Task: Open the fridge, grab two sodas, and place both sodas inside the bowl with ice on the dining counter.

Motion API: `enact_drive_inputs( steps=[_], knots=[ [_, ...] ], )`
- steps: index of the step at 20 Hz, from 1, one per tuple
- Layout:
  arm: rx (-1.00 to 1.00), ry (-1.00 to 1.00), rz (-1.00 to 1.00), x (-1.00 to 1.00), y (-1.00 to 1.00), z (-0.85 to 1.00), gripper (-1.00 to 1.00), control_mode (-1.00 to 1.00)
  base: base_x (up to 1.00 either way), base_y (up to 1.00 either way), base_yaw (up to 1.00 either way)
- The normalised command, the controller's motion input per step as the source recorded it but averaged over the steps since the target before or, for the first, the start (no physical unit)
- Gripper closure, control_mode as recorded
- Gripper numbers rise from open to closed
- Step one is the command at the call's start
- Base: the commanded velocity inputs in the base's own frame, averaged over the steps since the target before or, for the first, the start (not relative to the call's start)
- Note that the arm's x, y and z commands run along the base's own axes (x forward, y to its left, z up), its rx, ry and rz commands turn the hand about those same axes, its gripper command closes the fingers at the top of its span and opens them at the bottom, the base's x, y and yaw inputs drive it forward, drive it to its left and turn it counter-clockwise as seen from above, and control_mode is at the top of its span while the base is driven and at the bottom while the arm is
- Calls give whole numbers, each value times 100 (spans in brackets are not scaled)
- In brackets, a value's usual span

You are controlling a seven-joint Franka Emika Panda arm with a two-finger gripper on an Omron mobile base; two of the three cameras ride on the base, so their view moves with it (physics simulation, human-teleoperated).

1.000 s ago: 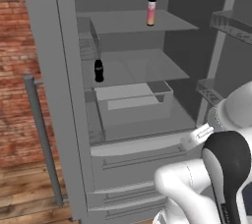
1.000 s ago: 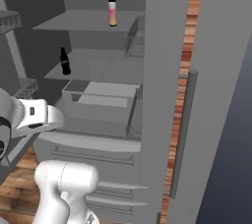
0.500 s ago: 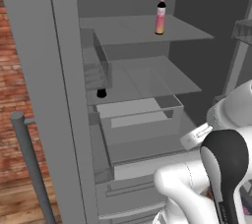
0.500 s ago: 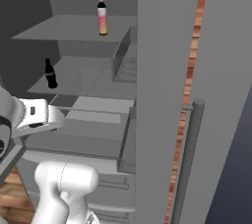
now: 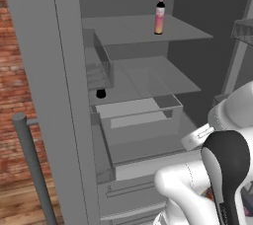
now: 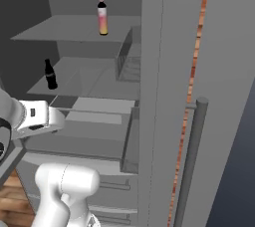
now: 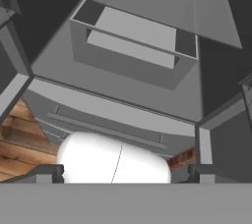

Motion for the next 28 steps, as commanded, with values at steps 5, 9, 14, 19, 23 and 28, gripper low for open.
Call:
enact_drive_inputs(
  steps=[5,9,14,19,23,28],
  knots=[
    [0,0,0,0,0,0,-100,100,69,44,-9],
    [0,-1,-6,47,11,-10,-100,-100,20,7,-3],
    [0,-35,13,29,29,-15,-100,-100,0,0,0],
    [0,-46,21,18,30,-2,-100,-100,0,0,0],
    [1,-32,21,29,10,0,-100,-100,0,0,0],
    [8,-10,18,61,10,-7,-100,-100,0,0,0]
  ],
)
